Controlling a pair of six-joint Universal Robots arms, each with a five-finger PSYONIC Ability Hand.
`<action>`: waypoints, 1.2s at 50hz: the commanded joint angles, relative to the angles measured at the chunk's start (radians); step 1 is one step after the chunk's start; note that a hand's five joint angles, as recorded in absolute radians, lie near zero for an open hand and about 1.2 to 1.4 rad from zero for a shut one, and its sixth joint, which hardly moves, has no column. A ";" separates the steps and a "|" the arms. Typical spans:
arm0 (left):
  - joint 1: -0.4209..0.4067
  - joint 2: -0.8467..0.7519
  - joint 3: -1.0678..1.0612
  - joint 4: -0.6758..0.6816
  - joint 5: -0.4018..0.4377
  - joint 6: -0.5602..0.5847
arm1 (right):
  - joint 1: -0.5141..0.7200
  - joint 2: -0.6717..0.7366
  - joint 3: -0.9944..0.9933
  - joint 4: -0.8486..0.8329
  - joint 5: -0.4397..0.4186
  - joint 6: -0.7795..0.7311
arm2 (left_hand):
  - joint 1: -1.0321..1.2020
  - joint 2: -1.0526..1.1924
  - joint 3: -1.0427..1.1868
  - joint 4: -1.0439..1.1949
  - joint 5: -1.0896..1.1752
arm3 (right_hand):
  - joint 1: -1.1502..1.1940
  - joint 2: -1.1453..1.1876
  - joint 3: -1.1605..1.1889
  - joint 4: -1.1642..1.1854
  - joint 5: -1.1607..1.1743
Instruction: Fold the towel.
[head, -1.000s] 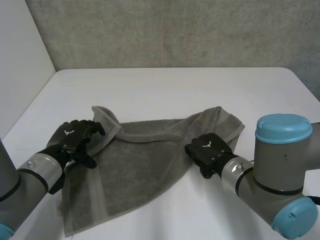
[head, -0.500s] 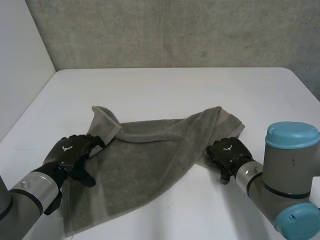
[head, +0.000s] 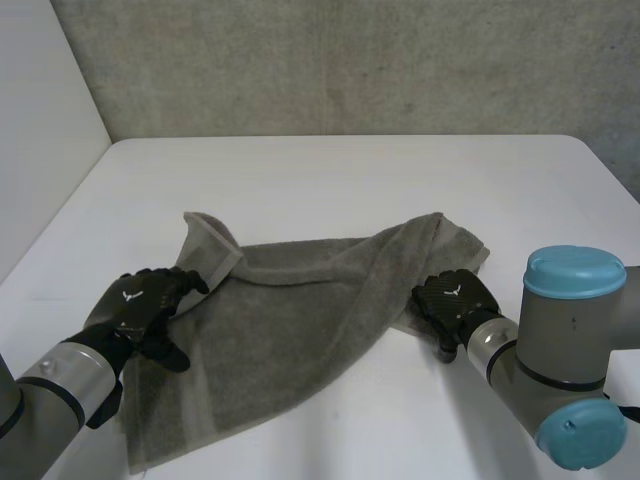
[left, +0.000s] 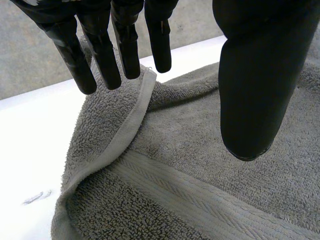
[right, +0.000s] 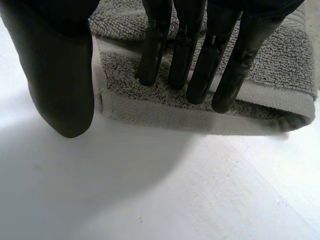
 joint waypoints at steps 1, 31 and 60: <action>0.001 0.000 0.000 0.000 0.002 0.000 | -0.001 0.017 -0.030 -0.009 -0.001 -0.003 | 0.052 0.052 0.053 0.054 0.059 | 0.054 0.037 0.055 0.043 0.038; 0.003 0.000 0.000 0.008 0.002 0.000 | -0.001 0.098 -0.171 0.007 -0.003 -0.009 | 0.052 0.052 0.053 0.054 0.059 | 0.071 0.055 0.073 0.061 0.055; -0.014 -0.002 -0.025 -0.008 0.000 0.003 | -0.050 0.002 -0.207 0.039 0.003 -0.017 | 0.052 0.052 0.053 0.054 0.059 | 0.728 0.711 0.730 0.717 0.712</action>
